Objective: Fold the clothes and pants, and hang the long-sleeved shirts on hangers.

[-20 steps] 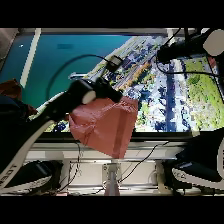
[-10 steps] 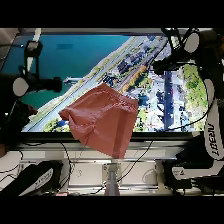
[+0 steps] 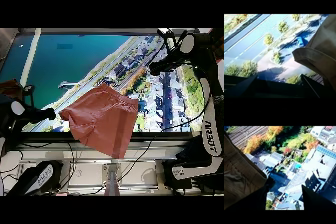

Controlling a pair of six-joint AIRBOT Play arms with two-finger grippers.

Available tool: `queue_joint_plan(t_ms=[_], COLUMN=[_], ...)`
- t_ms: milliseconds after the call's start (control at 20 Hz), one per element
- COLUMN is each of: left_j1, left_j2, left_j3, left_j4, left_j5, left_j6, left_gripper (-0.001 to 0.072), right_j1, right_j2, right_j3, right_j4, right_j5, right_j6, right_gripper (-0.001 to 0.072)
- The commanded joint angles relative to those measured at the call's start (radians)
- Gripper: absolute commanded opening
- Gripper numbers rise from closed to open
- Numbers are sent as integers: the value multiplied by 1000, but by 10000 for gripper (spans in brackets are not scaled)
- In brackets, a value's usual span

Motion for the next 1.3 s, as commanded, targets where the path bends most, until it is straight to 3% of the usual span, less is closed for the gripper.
queue_joint_plan(t_ms=[0,50,100,300,450,600,700,800,950,1050,1150,1250], left_j1=[174,214,249,291,290,292,292,294,294,294,294,294], left_j2=[-39,-70,-106,-229,-316,-363,-363,-363,-365,-372,-385,-401], left_j3=[-28,-28,-28,-28,-27,-27,-20,-1,5,4,4,4], left_j4=[-285,-368,-452,-738,-871,-938,-973,-940,-841,-767,-733,-733], left_j5=[5,-22,-49,-61,-62,-74,-89,-102,-114,-138,-151,-158], left_j6=[52,71,71,89,87,13,14,60,61,35,36,36], left_gripper=[581,671,714,708,708,708,707,706,706,657,470,456], right_j1=[0,0,0,0,0,0,0,0,0,0,0,0], right_j2=[-1,-1,-1,-1,-1,-1,-1,-1,-1,-1,-1,-1], right_j3=[0,0,0,0,0,0,0,0,0,0,0,0], right_j4=[10,10,11,23,33,36,36,36,36,36,36,36], right_j5=[-13,-14,-13,-21,-27,-24,-26,-32,-34,-39,-46,-55], right_j6=[1,1,1,1,1,1,1,1,1,1,1,1], right_gripper=[458,458,458,458,458,457,457,457,458,458,457,458])
